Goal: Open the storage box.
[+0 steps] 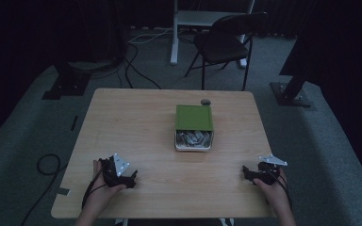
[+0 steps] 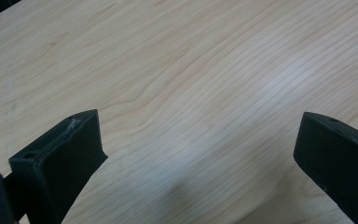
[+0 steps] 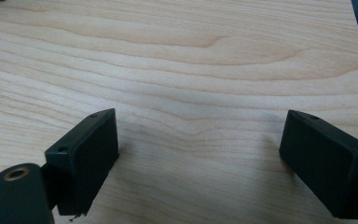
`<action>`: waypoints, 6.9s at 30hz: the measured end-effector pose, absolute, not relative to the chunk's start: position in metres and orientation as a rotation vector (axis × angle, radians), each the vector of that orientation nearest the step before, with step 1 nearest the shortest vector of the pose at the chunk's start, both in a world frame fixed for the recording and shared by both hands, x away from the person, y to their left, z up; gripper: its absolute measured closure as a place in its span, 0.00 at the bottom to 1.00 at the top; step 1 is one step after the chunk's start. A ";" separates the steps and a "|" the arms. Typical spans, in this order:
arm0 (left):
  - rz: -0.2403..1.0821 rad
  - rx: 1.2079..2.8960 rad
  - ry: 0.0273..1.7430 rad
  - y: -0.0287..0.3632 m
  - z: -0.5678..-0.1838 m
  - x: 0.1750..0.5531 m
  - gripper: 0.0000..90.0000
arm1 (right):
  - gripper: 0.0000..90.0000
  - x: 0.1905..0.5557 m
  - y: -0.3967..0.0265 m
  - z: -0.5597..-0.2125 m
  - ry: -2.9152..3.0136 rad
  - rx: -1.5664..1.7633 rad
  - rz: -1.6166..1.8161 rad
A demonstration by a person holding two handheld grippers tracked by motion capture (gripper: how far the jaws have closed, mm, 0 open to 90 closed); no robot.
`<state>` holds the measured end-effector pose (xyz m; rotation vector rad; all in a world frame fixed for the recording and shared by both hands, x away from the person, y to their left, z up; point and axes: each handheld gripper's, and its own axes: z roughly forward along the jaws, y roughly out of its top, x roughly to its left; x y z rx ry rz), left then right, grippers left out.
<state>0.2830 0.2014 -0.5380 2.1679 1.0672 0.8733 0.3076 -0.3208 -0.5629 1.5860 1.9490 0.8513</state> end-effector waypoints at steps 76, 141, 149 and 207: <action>1.289 2.354 0.113 0.038 -0.533 0.301 0.08 | 0.13 0.308 -0.321 -0.563 1.948 1.587 0.852; 1.617 2.413 -0.067 0.007 -0.558 0.335 0.77 | 0.12 0.308 -0.321 -0.563 1.948 1.587 0.852; 1.609 2.421 -0.068 0.007 -0.557 0.332 0.78 | 0.13 0.308 -0.321 -0.563 1.948 1.587 0.852; 1.595 2.411 -0.097 0.007 -0.557 0.280 0.78 | 0.13 0.308 -0.321 -0.563 1.948 1.588 0.852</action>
